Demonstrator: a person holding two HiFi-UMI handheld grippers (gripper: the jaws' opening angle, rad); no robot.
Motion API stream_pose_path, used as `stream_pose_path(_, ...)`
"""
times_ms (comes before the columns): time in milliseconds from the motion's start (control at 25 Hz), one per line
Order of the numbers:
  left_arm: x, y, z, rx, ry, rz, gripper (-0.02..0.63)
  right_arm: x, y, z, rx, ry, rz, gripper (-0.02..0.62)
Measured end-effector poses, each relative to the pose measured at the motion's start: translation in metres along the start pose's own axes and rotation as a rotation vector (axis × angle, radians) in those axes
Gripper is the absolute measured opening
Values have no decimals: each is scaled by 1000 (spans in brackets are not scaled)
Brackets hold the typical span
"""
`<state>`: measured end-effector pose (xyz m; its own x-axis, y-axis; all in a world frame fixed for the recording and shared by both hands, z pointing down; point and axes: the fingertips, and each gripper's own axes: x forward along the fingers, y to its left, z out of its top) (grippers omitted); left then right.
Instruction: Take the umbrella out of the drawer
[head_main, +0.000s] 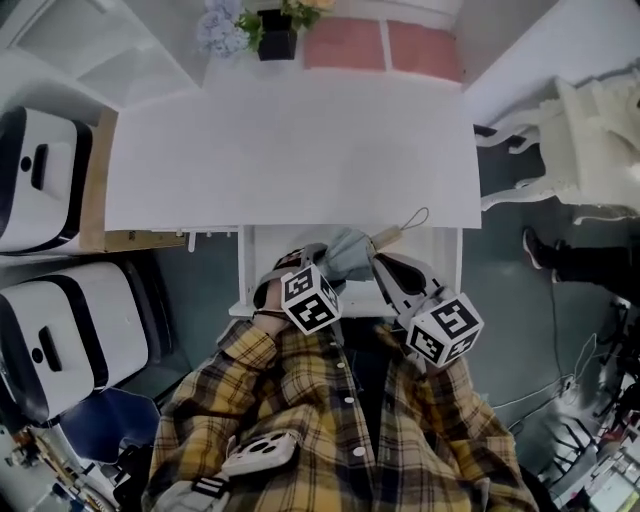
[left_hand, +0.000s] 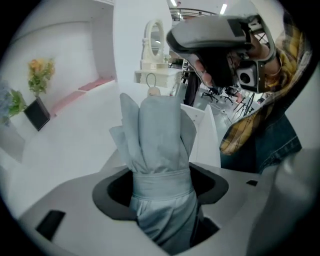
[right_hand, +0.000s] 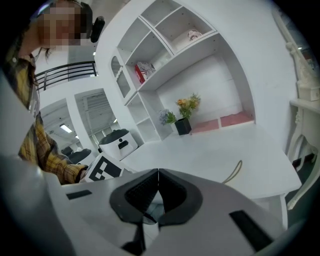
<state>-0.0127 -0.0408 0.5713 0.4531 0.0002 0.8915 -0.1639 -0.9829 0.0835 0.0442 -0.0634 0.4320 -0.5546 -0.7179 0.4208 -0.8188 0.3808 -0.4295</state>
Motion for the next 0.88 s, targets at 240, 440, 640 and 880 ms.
stream_pose_path(240,-37,12,13,-99,-73,46,319,-4,21,19,-30,-23,57,17)
stream_pose_path(440,-69,25,28,-202,-180,71,319,-4,44,44,-109,-46,135,17)
stream_pose_path(640,-103,41,38,-304,-303,128,319,0,55,64,-152,-85,195,17)
stream_pose_path(880,-146,43,47,-389,-439,168,320,-4,57,77,-156,-108,199,17)
